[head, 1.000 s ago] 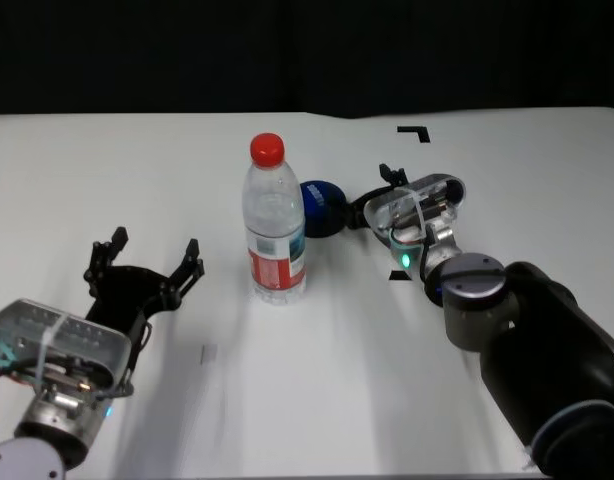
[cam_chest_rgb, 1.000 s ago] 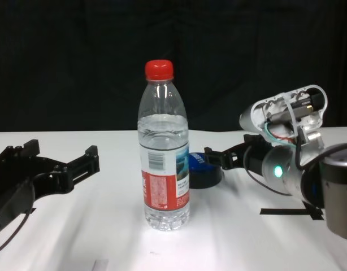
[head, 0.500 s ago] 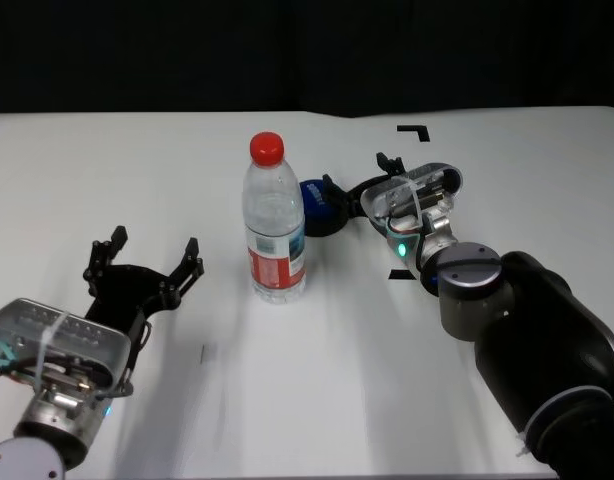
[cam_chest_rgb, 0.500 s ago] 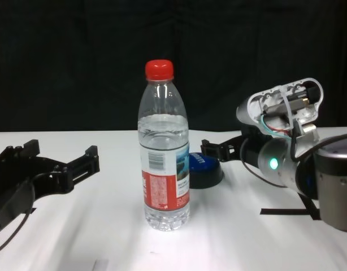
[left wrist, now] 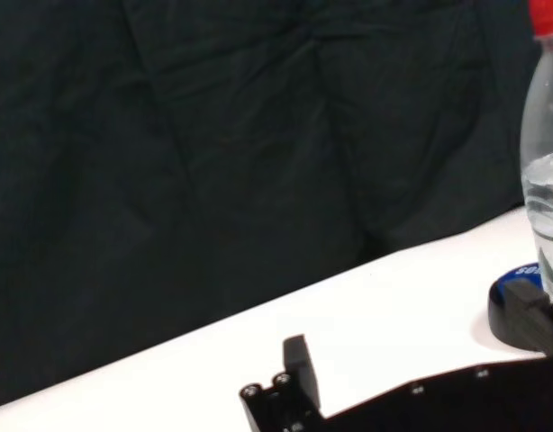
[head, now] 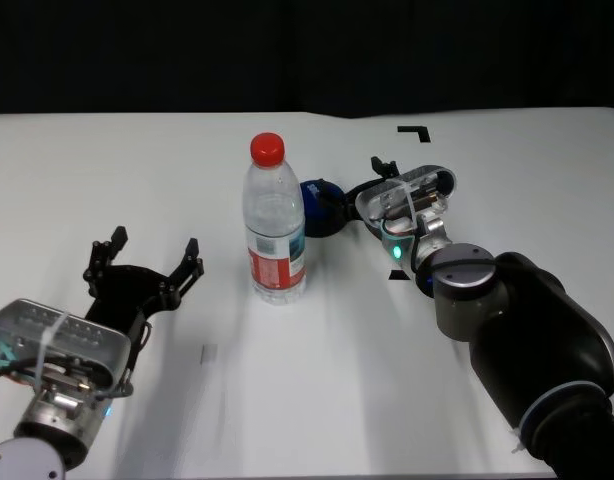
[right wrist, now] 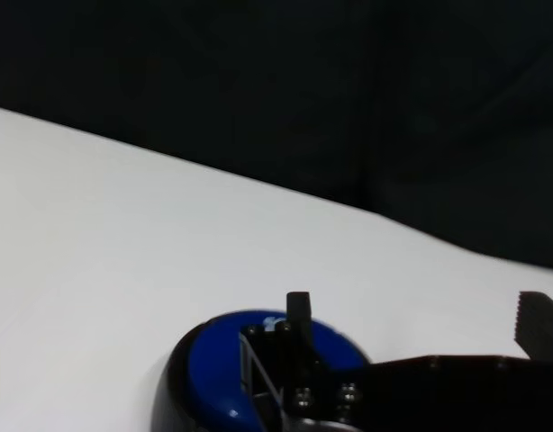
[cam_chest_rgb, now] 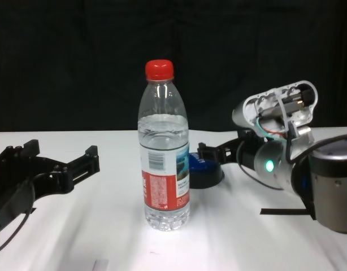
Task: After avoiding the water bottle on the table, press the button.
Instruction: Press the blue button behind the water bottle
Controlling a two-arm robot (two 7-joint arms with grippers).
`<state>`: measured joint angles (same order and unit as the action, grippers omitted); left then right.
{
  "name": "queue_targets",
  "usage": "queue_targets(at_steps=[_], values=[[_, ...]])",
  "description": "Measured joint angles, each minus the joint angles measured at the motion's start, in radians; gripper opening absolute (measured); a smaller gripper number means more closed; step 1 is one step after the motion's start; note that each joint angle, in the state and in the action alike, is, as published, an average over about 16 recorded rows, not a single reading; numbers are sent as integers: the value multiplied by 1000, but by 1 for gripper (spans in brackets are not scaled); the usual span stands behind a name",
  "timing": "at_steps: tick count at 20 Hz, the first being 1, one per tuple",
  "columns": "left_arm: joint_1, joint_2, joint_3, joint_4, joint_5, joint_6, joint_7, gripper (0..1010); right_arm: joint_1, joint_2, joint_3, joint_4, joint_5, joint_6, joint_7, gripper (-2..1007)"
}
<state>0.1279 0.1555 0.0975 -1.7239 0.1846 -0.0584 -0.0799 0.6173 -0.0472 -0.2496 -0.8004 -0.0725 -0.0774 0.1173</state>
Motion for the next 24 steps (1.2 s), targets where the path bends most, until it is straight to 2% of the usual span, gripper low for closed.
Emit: queue_targets(at_steps=[16,24], values=[[0,0,0,0,0,0,0,1003,-19,-1,1,-16,2,26,1,1003],[0,0,0,0,0,0,0,1003,-39,2,9,-76,13,22,0,1003]])
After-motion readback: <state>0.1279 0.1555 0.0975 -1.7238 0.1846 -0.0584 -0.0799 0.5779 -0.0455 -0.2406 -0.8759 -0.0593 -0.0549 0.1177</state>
